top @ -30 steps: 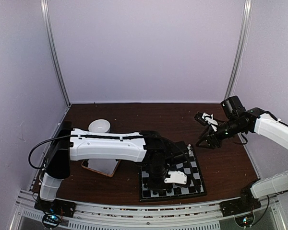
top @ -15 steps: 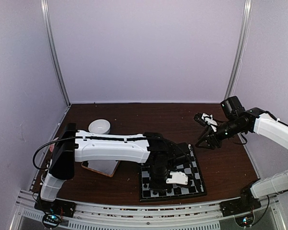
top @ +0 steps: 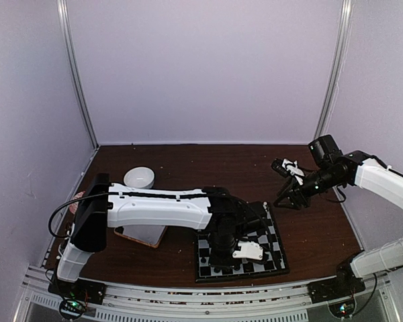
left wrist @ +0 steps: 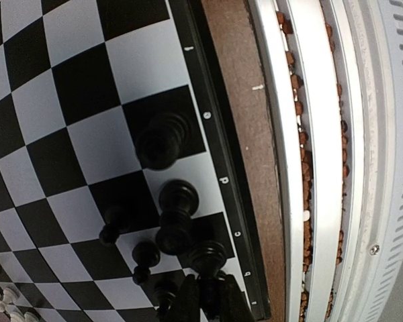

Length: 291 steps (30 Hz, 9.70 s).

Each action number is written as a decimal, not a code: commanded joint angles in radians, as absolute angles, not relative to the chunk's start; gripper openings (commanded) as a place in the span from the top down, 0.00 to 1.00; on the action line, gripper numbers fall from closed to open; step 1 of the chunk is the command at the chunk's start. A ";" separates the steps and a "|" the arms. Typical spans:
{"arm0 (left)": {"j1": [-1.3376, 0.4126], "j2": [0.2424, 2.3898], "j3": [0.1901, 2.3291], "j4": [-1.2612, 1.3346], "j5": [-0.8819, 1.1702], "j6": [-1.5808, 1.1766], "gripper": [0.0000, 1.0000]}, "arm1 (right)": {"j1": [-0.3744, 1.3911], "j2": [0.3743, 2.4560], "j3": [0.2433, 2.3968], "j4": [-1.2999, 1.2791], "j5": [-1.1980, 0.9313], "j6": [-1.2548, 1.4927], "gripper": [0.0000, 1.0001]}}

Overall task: Set up the chess pieces on the board
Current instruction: Place the bishop on f8, then pick up the rook from the storage box, then pass from the left arm to the right, then place the rook at h8.

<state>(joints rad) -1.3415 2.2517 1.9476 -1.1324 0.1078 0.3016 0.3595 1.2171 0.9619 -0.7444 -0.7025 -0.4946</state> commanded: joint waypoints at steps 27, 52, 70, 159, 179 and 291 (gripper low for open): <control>-1.339 2.287 1.995 -1.161 0.103 0.319 0.75 | 0.354 1.219 0.964 -0.761 -0.716 -0.511 0.52; -0.998 1.607 1.533 -0.885 -0.076 0.018 0.62 | 0.347 1.109 1.192 -0.723 -0.467 -0.402 0.34; -0.592 1.721 1.286 -0.685 -0.095 -0.229 0.65 | 0.287 1.241 1.060 -0.610 -0.620 -0.389 0.18; -0.497 1.994 1.340 -0.764 -0.101 -0.247 0.79 | 0.286 1.318 1.067 -0.639 -0.713 -0.413 0.29; -0.478 1.988 1.360 -0.793 -0.024 -0.244 0.90 | 0.287 1.315 1.067 -0.646 -0.726 -0.417 0.30; -0.377 1.382 1.172 -0.442 0.204 -0.171 0.38 | 1.262 1.885 1.577 -0.993 -0.244 -0.490 0.94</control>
